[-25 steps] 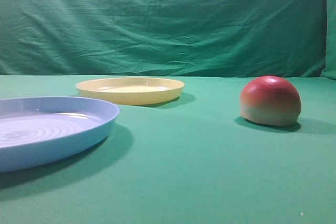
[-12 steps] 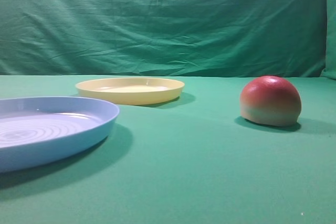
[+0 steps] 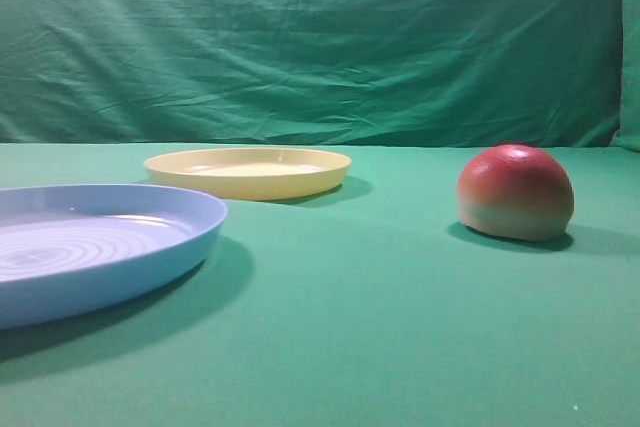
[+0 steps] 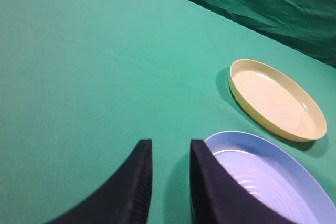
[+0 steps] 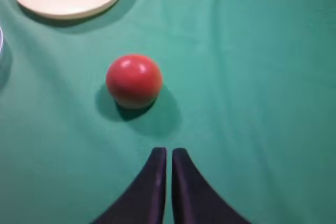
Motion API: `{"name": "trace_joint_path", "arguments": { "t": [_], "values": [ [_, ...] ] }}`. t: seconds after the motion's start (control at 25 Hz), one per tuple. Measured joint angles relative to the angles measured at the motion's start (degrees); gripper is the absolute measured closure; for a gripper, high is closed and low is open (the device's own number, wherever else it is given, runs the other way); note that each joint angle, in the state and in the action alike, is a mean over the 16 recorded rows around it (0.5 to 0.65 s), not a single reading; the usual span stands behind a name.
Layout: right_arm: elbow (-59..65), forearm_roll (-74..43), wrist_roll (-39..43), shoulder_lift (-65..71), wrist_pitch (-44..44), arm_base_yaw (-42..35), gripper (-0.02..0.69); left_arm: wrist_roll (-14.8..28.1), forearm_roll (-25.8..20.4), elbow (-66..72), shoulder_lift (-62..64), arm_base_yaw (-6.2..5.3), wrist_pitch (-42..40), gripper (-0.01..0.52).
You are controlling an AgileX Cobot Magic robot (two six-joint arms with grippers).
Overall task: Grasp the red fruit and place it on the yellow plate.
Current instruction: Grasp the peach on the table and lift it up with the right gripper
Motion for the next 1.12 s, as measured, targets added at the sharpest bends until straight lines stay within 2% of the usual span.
{"name": "trace_joint_path", "arguments": {
  "t": [0.4, 0.56, 0.68, 1.12],
  "values": [
    [-10.09, -2.33, 0.08, 19.09, 1.13, 6.39, 0.665, 0.00, -0.01, 0.00, 0.00, 0.00, 0.00, 0.357],
    [-13.54, -4.24, 1.80, 25.63, -0.30, 9.97, 0.632, 0.00, -0.02, 0.00, 0.00, 0.00, 0.00, 0.357],
    [-15.92, -5.70, 3.07, 29.99, -1.51, 12.31, 0.553, 0.00, -0.04, 0.00, 0.00, 0.00, 0.00, 0.357],
    [-21.28, -7.28, 4.44, 43.74, -6.41, 14.17, 0.124, 0.00, -0.12, 0.00, 0.00, 0.00, 0.00, 0.357]
  ]
}}
